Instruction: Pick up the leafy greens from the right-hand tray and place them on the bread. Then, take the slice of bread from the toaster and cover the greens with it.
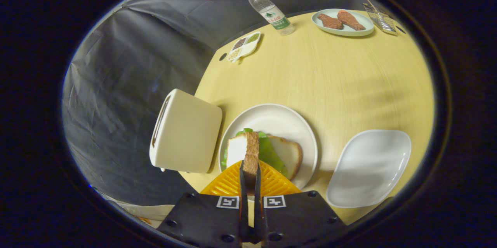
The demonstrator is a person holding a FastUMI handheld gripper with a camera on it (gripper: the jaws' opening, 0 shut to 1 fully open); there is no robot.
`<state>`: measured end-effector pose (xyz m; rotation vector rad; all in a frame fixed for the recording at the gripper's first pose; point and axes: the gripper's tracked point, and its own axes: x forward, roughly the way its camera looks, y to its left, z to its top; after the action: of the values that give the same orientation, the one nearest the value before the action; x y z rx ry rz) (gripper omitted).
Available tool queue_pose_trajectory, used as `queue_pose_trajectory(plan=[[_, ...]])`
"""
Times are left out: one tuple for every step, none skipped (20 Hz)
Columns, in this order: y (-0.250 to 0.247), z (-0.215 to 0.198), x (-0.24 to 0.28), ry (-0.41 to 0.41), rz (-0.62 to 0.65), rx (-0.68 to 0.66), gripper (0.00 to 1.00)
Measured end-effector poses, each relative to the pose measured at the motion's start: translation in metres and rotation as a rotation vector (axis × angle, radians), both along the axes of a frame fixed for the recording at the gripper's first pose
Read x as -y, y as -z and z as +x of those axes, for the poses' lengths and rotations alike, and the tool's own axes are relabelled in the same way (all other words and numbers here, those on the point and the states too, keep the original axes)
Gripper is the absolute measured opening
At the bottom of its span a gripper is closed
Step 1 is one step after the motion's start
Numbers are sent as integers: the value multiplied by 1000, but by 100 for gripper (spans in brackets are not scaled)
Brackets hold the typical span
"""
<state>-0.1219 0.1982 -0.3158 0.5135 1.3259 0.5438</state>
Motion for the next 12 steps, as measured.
queue_pose_trajectory(plan=[[1, -1, 6, -5, -23, 5, 17], [7, 0, 9, -3, -44, 12, 26], [5, 0, 12, -4, -44, 19, 34], [6, 3, 14, -1, -47, 35, 42], [3, 3, 18, 2, -50, 50, 51], [-2, 4, 19, 7, -46, 58, 59], [-2, 6, 19, 13, -40, 67, 67], [-5, 9, 20, 22, -34, 84, 76], [-10, 11, 24, 29, -30, 101, 84], [-15, 14, 27, 34, -28, 127, 93], [-20, 17, 32, 41, -30, 160, 100], [-26, 23, 37, 48, -35, 197, 100]])
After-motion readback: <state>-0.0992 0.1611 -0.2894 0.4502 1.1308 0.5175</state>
